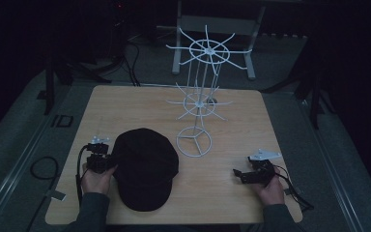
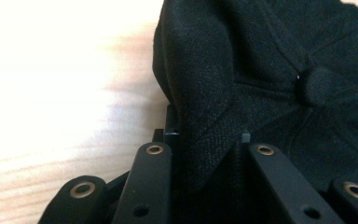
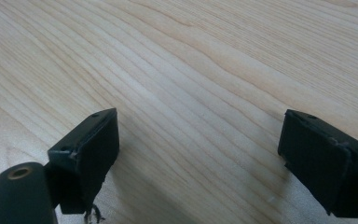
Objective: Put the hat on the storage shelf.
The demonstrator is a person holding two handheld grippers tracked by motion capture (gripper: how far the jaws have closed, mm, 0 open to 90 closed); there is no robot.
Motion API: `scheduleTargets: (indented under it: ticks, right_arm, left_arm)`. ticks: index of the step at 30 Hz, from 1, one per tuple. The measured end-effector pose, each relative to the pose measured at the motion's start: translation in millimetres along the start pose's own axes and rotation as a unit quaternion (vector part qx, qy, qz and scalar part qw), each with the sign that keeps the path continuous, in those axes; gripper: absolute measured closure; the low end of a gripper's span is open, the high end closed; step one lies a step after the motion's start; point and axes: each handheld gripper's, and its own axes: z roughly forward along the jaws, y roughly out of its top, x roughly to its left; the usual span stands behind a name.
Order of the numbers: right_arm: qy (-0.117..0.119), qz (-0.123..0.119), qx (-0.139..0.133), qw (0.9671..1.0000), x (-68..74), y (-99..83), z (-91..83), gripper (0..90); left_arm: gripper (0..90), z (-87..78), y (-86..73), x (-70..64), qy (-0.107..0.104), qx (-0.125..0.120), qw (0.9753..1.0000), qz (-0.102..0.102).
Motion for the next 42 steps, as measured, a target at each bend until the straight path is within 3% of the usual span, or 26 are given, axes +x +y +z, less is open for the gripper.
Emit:
scheduleTargets:
  ticks: [17,42]
  right_arm:
    - [0.000,0.000,0.000,1.0000,0.0,0.0,0.0,12.3]
    - [0.000,0.001,0.001,1.0000,0.1,0.1,-0.2,12.3]
  left_arm:
    - [78.6,-29.4,18.2,2.2,-0.011,-0.041,0.9987,0.029]
    - [78.4,-61.0,45.0,5.2,-0.041,-0.093,0.9938,0.044]
